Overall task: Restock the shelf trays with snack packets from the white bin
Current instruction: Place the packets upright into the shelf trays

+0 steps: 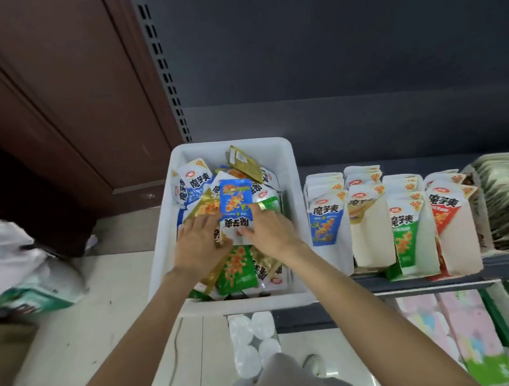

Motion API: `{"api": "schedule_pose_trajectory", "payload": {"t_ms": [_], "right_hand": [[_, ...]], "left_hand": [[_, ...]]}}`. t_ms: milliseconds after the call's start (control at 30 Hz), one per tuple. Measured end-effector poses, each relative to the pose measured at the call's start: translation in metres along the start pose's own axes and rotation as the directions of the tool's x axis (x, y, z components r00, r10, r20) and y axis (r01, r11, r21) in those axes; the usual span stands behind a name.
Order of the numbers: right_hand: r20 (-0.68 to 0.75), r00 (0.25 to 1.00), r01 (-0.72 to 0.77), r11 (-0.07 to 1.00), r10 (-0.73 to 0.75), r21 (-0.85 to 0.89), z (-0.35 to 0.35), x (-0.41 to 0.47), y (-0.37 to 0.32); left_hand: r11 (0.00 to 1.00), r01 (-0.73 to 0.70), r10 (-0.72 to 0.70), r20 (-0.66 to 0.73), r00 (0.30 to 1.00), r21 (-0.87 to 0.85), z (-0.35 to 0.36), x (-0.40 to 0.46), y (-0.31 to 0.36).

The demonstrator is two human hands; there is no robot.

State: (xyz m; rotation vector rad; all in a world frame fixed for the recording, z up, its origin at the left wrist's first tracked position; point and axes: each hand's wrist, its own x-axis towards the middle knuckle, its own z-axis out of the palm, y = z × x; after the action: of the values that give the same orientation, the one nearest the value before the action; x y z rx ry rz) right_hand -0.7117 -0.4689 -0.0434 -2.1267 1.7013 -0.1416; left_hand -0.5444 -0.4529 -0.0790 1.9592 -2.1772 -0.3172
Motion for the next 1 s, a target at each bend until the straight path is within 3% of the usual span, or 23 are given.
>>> {"api": "schedule_pose_trajectory", "payload": {"t_ms": [67,133,200,267,367,467,533,633,700,767,867,1000], "right_hand": [[-0.036,0.996,-0.076,0.997,0.076,0.008,0.014,0.012,-0.008],[-0.087,0.986,-0.121,0.973,0.14,0.197,0.021,0.015,-0.012],[-0.151,0.968,-0.128,0.907,0.203,0.401,0.015,0.01,-0.014],[-0.22,0.952,-0.106,0.903,0.213,0.417,-0.001,0.001,-0.013],[-0.355,0.933,0.062,0.95,0.054,0.306,-0.033,-0.022,-0.003],[-0.469,0.878,0.257,0.923,-0.099,0.286,-0.073,-0.056,0.013],[-0.505,0.862,0.279,0.876,-0.048,0.393,-0.1,-0.081,0.026],[-0.413,0.908,0.174,0.827,0.076,0.534,-0.121,-0.107,0.052],[-0.384,0.911,0.094,0.829,0.153,0.552,-0.124,-0.12,0.071],[-0.458,0.864,0.05,0.87,0.209,0.49,-0.125,-0.129,0.09],[-0.593,0.773,-0.047,0.952,0.227,0.304,-0.126,-0.133,0.115],[-0.555,0.812,-0.092,0.978,0.181,0.185,-0.114,-0.119,0.12]], "left_hand": [[1.0,0.016,-0.016,0.009,1.0,-0.011,0.003,0.002,-0.001],[0.999,0.022,-0.022,0.005,1.0,-0.032,0.004,0.002,-0.002],[0.995,-0.022,0.013,-0.097,0.995,-0.098,0.001,0.001,0.0],[0.981,-0.116,0.076,-0.25,0.965,-0.152,-0.009,0.001,0.005],[0.937,-0.323,0.251,-0.385,0.888,-0.134,-0.033,0.005,0.018],[0.866,-0.496,0.431,-0.413,0.802,-0.059,-0.054,0.008,0.041],[0.826,-0.516,0.406,-0.395,0.824,-0.226,-0.062,0.002,0.066],[0.66,-0.363,0.302,-0.21,0.93,-0.657,-0.067,-0.01,0.111],[0.579,-0.289,0.282,-0.145,0.948,-0.762,-0.058,-0.011,0.135],[0.636,-0.317,0.282,-0.17,0.944,-0.704,-0.045,-0.006,0.149],[0.785,-0.385,0.299,-0.247,0.922,-0.485,-0.023,0.007,0.15],[0.885,-0.316,0.263,-0.192,0.946,-0.342,-0.006,0.016,0.14]]}}
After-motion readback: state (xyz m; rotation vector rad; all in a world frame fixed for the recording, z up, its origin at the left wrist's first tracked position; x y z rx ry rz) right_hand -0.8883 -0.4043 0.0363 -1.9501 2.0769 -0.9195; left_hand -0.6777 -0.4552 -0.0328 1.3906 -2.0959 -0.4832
